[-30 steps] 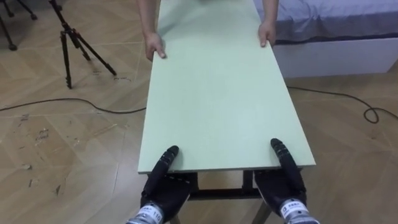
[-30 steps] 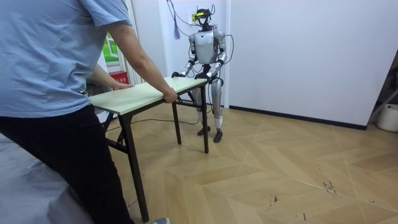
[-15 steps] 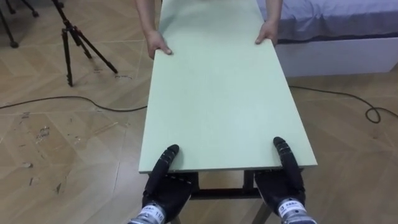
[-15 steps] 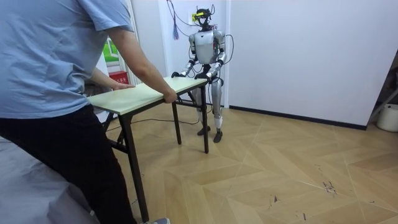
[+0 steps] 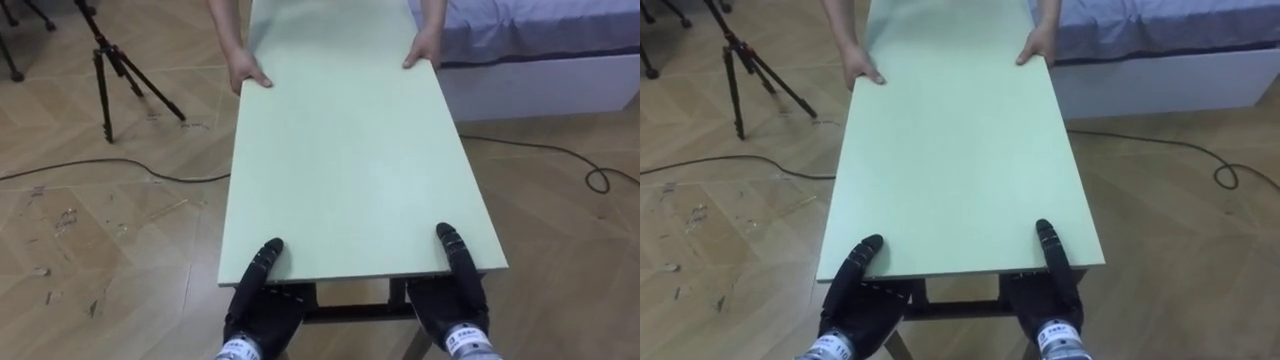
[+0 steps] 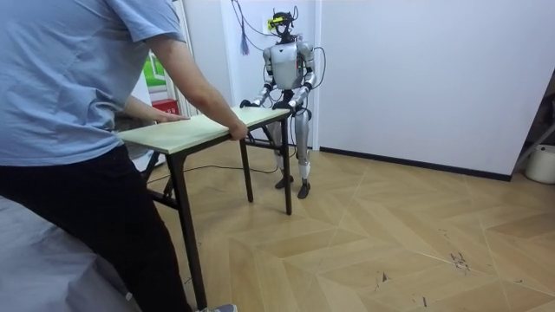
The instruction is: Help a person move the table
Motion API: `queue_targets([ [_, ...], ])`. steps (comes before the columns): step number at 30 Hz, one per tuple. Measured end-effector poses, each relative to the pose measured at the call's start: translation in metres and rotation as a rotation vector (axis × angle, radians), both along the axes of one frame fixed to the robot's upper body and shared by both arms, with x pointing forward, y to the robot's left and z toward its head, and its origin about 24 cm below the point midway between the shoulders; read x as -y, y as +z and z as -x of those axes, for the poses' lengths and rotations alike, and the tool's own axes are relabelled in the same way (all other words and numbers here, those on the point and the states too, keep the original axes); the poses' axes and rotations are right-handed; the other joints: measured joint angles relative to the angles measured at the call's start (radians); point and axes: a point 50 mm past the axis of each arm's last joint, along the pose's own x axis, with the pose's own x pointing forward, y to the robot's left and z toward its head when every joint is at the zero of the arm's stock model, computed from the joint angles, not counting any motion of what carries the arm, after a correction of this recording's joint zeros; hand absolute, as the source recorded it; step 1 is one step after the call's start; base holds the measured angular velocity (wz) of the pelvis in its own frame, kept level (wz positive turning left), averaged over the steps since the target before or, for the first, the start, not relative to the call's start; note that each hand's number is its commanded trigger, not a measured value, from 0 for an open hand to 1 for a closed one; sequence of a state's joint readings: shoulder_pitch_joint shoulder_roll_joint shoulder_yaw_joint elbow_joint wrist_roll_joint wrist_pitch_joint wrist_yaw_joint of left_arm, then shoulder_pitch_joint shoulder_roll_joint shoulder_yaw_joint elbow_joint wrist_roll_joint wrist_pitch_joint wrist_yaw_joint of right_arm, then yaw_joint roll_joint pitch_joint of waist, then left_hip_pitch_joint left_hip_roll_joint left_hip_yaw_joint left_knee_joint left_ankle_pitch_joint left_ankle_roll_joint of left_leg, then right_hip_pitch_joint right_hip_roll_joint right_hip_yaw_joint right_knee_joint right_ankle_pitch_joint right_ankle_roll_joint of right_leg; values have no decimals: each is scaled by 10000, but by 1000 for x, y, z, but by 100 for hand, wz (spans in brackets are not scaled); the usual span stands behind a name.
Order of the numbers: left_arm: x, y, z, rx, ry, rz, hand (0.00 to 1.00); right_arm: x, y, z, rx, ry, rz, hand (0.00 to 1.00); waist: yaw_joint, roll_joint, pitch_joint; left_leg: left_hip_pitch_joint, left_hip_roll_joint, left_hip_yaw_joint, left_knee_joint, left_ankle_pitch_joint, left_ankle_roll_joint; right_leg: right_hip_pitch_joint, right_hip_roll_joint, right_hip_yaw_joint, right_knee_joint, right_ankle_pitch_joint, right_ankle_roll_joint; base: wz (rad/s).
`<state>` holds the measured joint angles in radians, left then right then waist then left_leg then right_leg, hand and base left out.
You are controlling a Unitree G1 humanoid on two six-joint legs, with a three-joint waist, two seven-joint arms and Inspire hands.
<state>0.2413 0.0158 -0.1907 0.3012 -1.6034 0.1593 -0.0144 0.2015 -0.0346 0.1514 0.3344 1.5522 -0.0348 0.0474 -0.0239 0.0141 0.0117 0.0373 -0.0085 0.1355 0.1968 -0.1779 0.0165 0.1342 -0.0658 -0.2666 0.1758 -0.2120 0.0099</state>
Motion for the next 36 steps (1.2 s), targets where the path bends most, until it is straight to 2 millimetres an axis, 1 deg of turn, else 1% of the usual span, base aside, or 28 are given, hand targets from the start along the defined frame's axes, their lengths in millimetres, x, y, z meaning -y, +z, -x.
queue_targets([
  [4,-6,4,4,230,211,-348,100,-7,3,4,155,181,-34,100,23,-18,-2,-76,5,9,-3,0,0,-120,6,142,-1,0,0,-4],
  [7,-8,5,3,451,383,-714,100,-13,5,4,223,311,-110,100,18,-123,-28,-107,1,-15,-1,0,0,-135,6,129,-3,0,0,0],
  [9,-9,8,2,705,473,-913,100,-17,9,4,412,377,-158,100,22,-205,-31,-163,-14,-41,5,0,0,-160,1,127,-13,1,1,5],
  [11,-8,12,3,880,490,-918,100,-18,11,5,597,335,-150,100,20,-236,-32,-178,-29,-51,5,-1,2,-170,-8,142,-15,6,10,3],
  [15,-5,18,6,1147,633,-1022,100,-20,14,6,1003,260,-157,100,20,-234,-32,-295,-43,-48,10,-1,2,-268,-19,162,-15,11,18,0],
  [19,-5,18,9,1219,714,-1066,100,-22,14,8,1121,239,-82,100,26,-234,-31,-331,-35,-47,4,-1,2,-312,-8,210,-15,11,18,0],
  [22,-4,18,11,1204,745,-1141,100,-22,14,10,1140,195,-65,100,27,-251,-21,-331,-37,-49,-7,-1,2,-309,-9,219,-13,11,18,1],
  [29,-5,19,11,1327,802,-1270,100,-22,17,14,1247,135,-92,100,10,-390,66,-390,-40,-63,7,-2,1,-311,-5,231,-13,11,18,4],
  [32,-5,21,12,1416,757,-1257,100,-21,19,14,1334,138,-86,100,0,-403,68,-569,-36,-48,111,-3,0,-417,-8,217,-11,11,18,5],
  [35,-3,25,12,1562,803,-1287,100,-22,20,13,1532,99,-87,100,-83,-439,71,-957,-16,-46,543,-5,-2,-558,-9,167,20,11,18,11],
  [36,-3,25,13,1563,795,-1285,100,-21,20,14,1519,92,-64,100,-97,-437,70,-1068,44,-61,788,-5,-2,-657,6,174,238,8,15,8],
])
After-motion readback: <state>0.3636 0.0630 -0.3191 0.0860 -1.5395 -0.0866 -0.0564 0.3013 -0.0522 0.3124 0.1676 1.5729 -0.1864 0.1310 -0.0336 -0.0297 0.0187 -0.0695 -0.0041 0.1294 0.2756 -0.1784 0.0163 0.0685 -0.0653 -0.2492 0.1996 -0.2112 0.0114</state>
